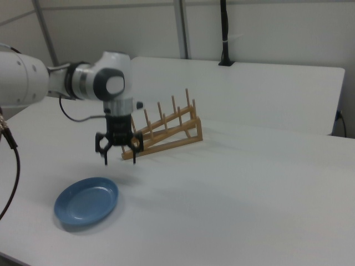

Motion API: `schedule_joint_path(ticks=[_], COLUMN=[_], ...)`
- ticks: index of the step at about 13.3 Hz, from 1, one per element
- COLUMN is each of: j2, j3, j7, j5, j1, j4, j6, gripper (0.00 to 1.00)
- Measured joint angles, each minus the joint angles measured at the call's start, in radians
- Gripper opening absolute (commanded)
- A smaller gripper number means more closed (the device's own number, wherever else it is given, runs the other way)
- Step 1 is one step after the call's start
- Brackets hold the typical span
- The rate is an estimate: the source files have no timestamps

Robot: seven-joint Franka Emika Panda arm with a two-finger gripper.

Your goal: Pick plate from plate rack

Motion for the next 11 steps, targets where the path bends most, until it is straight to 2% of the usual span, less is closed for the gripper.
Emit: schedule_joint_path(ticks=[6, 9, 11], j2=[-0.231, -0.307, -0.335], j3=[0.000, 0.001, 0.004], j7=[0.457, 0.609, 0.671], j5=[-0.007, -0.019, -0.078], j1=[0.002, 0.002, 0.003], j4=[0.030, 0.028, 0.019], j6=[-0.058, -0.081, -0.085], gripper=[1.00, 1.00, 1.00])
